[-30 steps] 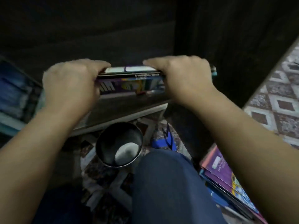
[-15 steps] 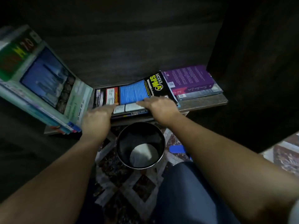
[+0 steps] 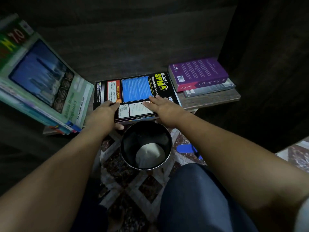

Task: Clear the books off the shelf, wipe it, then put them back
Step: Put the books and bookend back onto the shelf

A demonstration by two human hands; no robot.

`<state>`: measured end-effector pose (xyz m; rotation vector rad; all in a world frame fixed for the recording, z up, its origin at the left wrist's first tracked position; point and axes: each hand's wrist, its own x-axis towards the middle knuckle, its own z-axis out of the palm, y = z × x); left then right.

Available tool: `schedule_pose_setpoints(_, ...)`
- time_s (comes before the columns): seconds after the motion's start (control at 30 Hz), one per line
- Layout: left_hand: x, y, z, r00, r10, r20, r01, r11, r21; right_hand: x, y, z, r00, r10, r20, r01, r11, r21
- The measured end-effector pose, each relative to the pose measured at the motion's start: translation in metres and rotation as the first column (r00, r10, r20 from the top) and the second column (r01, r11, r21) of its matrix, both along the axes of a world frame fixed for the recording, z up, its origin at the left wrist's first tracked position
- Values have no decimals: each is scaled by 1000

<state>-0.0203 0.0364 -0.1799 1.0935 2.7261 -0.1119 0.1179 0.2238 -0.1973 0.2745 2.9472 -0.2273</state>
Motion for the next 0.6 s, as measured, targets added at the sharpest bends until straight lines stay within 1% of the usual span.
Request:
schedule_pose_setpoints(0.1, 19, 13, 19, 996, -59, -64, 61, 998, 22, 22, 0, 17, 997, -44, -62, 45, 999, 22)
schedule_pose_setpoints(0.17, 42, 25, 33, 981, -148, -123, 155, 986, 53, 49, 4, 29, 988, -92, -125, 98, 994, 44)
schedule_pose_setpoints(0.23, 74, 39, 42, 960, -237, -148, 255, 959, 123, 84, 10, 38, 971, -163, -176, 173, 984, 41)
schedule_pose_setpoints(0.3, 114, 55, 51, 937, -317, -150, 340, 924, 172, 127, 16, 42, 946, -267, -182, 273, 962, 4)
schedule_pose_setpoints(0.37, 158, 72, 55, 899, -414, -141, 435, 879, 192, 178, 20, 43, 918, -364, -155, 365, 931, -24)
schedule_pose_setpoints(0.43, 203, 93, 56, 850, -516, -102, 526, 831, 181, 233, 22, 38, 883, -453, -122, 452, 891, -38)
schedule_pose_setpoints(0.5, 245, 120, 49, 804, -595, -5, 589, 794, 152, 289, 22, 27, 835, -547, -62, 544, 837, -55)
schedule_pose_setpoints(0.57, 282, 148, 37, 761, -638, 118, 630, 770, 101, 343, 20, 8, 766, -641, 39, 643, 764, -57)
schedule_pose_setpoints(0.6, 299, 161, 31, 726, -667, 166, 667, 742, 66, 366, 20, -4, 720, -686, 103, 693, 718, -59)
